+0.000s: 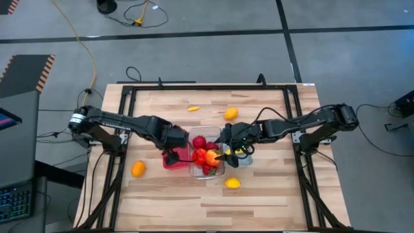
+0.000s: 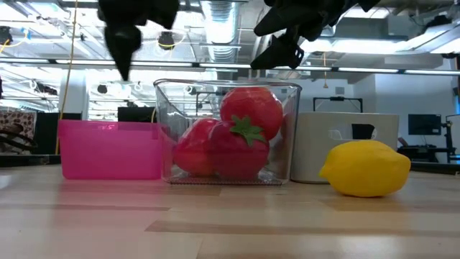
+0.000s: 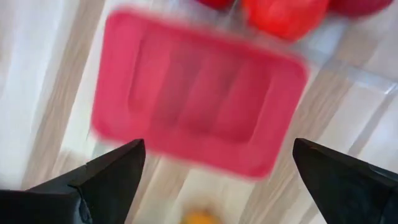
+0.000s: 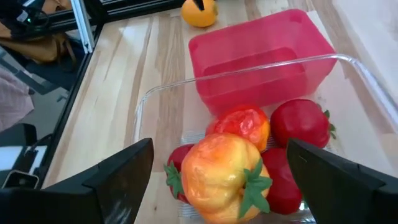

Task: Sort produce into baskets
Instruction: Put the bottom left yellow lemon into the red bin, then put the bottom yellow lemon into the red bin

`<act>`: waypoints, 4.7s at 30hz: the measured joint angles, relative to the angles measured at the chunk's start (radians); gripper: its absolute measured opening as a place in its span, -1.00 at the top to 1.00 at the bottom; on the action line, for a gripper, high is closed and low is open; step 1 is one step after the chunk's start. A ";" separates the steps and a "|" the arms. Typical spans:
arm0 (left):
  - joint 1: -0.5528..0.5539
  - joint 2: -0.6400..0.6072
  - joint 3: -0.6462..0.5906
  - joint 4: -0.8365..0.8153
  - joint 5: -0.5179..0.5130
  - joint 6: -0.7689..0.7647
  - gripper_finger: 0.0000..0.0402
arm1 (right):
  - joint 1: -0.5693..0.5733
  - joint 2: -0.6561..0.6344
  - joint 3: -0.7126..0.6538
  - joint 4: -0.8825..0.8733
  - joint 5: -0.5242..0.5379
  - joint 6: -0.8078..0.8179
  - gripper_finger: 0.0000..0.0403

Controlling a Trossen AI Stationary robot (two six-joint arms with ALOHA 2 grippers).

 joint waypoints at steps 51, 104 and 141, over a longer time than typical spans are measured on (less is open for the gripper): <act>-0.514 -0.009 -0.620 0.226 0.107 -0.888 -0.69 | 0.195 -0.141 -0.001 -0.126 -0.001 0.097 -0.94; -0.171 -0.008 -0.107 0.140 -0.338 -0.330 -0.38 | 0.423 -0.140 -0.047 -0.288 0.165 0.451 -0.94; -0.048 -0.008 -0.107 0.131 -0.300 -0.127 -0.69 | 0.537 0.260 -0.026 -0.269 0.411 0.467 -0.87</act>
